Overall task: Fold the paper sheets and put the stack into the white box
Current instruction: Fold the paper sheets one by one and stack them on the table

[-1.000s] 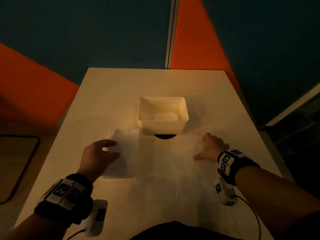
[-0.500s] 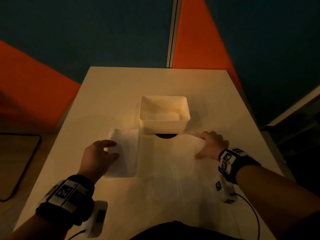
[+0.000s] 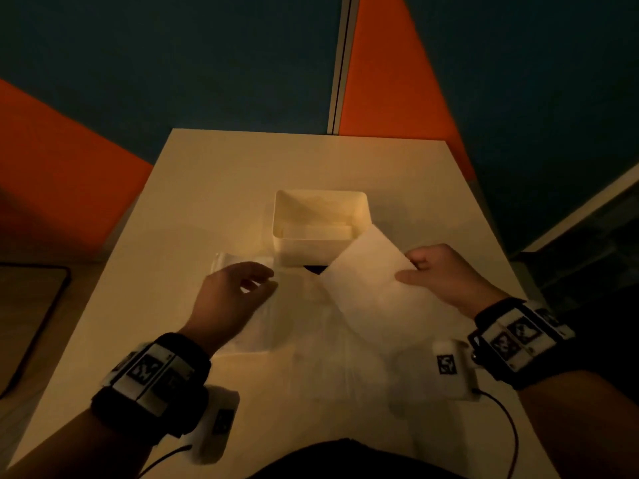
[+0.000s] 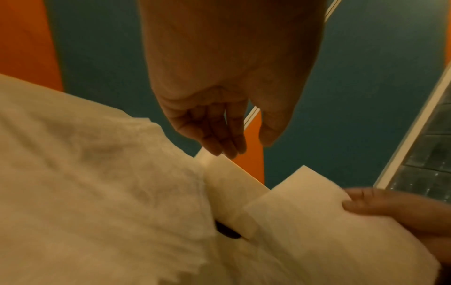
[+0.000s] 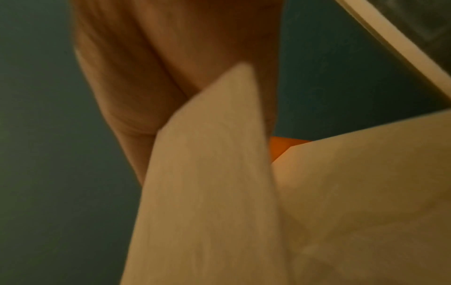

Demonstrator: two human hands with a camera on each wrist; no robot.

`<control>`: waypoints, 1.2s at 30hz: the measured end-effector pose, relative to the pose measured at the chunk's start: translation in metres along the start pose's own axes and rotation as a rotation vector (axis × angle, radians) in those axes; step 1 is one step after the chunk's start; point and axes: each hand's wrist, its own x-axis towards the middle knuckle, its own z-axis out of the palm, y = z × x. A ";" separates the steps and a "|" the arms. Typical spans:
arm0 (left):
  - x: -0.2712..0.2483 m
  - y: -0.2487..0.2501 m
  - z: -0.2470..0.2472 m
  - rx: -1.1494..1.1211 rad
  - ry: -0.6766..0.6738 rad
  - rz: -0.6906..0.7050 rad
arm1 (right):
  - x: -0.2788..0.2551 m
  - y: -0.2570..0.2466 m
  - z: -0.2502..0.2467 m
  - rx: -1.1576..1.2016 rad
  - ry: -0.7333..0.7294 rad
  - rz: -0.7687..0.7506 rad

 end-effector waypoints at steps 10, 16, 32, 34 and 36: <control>0.010 0.052 0.021 -0.754 -0.566 -0.280 | -0.036 -0.043 0.009 0.715 0.067 -0.079; 0.016 0.068 0.020 -0.996 -0.370 -0.180 | -0.036 -0.034 0.016 0.809 0.097 -0.054; 0.026 0.094 -0.013 -0.978 -0.538 0.028 | -0.020 -0.065 -0.037 0.451 0.005 -0.247; 0.026 0.096 -0.012 -0.960 -0.569 0.048 | -0.017 -0.071 -0.039 0.386 -0.063 -0.263; 0.026 0.096 -0.012 -0.911 -0.608 0.057 | -0.014 -0.076 -0.039 0.355 -0.134 -0.283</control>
